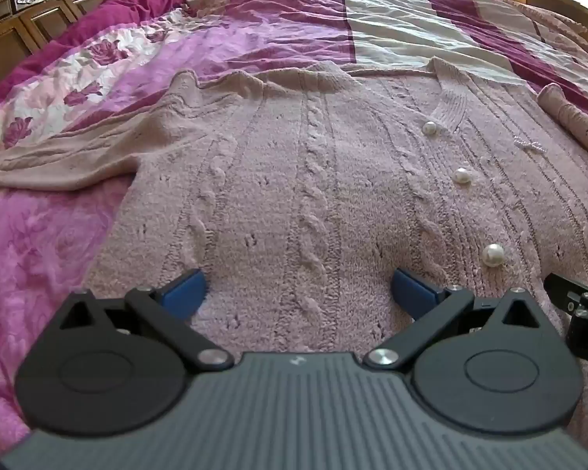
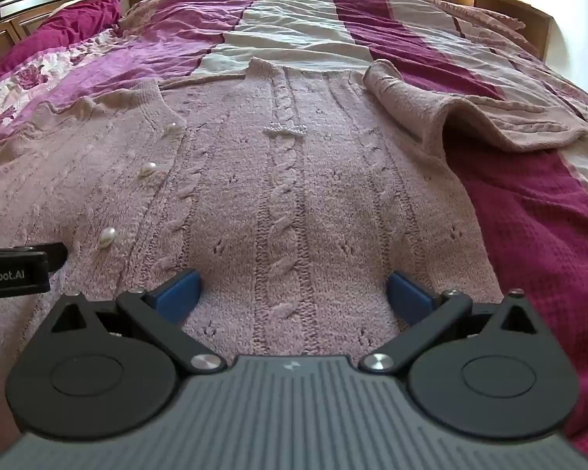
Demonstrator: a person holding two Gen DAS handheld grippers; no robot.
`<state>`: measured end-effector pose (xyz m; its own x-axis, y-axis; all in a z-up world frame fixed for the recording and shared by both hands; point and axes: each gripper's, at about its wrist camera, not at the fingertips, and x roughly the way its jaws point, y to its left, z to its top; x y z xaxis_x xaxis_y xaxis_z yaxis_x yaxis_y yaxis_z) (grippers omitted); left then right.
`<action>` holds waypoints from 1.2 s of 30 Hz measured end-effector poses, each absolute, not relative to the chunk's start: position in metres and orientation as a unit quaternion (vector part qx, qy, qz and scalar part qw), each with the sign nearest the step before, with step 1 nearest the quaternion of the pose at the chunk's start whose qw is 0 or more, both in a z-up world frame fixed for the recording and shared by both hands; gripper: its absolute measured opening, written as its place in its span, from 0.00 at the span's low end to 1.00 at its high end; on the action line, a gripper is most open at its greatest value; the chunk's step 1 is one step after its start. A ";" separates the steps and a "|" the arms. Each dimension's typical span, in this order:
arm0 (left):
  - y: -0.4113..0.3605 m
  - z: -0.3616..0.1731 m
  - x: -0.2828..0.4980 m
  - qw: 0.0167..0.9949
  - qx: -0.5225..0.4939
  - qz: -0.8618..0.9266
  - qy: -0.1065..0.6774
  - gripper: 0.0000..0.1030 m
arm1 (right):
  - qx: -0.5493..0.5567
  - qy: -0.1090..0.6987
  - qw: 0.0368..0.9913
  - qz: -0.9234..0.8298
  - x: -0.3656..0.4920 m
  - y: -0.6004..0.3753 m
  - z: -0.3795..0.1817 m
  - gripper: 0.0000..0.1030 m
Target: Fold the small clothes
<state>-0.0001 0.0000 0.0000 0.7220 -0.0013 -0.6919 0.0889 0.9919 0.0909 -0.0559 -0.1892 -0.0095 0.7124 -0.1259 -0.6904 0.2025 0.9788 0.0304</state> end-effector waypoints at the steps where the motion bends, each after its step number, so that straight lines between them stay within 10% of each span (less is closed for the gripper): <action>1: 0.000 0.000 0.000 0.926 0.059 -0.024 0.372 1.00 | 0.052 0.369 0.924 -0.089 -0.056 -0.189 -0.010 1.00; 36: -0.001 0.000 0.000 0.923 0.055 -0.025 0.380 1.00 | 0.049 0.368 0.924 -0.090 -0.056 -0.189 -0.010 1.00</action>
